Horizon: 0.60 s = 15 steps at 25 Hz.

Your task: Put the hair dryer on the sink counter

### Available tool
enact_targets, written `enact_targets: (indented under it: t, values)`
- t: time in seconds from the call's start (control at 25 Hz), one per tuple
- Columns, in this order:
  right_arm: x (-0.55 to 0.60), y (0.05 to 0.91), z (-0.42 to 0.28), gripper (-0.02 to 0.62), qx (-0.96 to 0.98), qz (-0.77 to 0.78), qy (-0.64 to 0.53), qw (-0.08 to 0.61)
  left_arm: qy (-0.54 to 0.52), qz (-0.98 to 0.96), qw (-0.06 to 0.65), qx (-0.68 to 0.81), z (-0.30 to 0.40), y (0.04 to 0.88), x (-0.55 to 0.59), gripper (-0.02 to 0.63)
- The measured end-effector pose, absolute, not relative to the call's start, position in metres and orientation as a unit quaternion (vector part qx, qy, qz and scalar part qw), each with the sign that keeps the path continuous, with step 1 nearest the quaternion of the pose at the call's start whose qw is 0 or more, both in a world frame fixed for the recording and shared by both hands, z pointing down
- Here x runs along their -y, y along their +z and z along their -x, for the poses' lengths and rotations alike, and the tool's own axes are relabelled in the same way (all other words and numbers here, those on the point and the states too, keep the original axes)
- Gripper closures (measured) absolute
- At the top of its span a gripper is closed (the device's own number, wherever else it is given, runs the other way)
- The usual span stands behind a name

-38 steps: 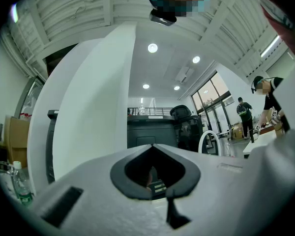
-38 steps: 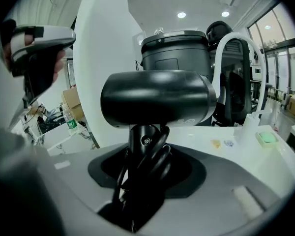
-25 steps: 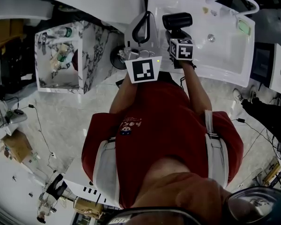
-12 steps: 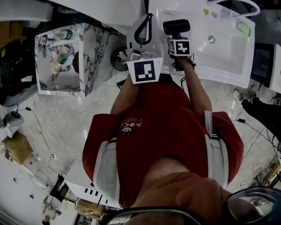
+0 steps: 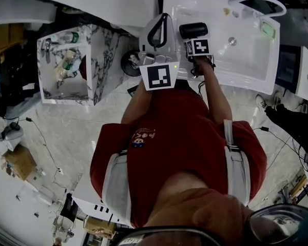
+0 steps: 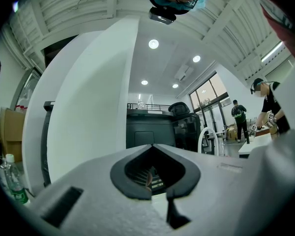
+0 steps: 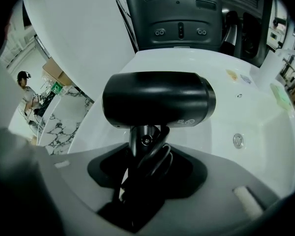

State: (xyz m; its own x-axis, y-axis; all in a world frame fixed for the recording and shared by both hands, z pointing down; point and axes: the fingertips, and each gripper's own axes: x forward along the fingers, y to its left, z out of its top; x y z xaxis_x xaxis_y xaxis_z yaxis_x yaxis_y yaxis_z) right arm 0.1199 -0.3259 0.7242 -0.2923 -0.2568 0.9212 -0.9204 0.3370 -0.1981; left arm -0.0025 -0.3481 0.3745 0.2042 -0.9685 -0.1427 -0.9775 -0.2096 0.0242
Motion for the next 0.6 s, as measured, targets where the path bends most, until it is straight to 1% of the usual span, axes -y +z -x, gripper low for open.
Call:
enact_targets:
  t: [0.32,0.6]
  values:
    - [0.311,0.742,-0.122,0.383,0.681,-0.388,0.386,0.486,0.062,0.779,0.04,-0.623,0.003,0.374,0.349,0.604]
    - [0.309,0.745,-0.124,0.373,0.676,-0.392,0.404,0.475,0.062,0.78,0.04,-0.621,0.003,0.373,0.346,0.604]
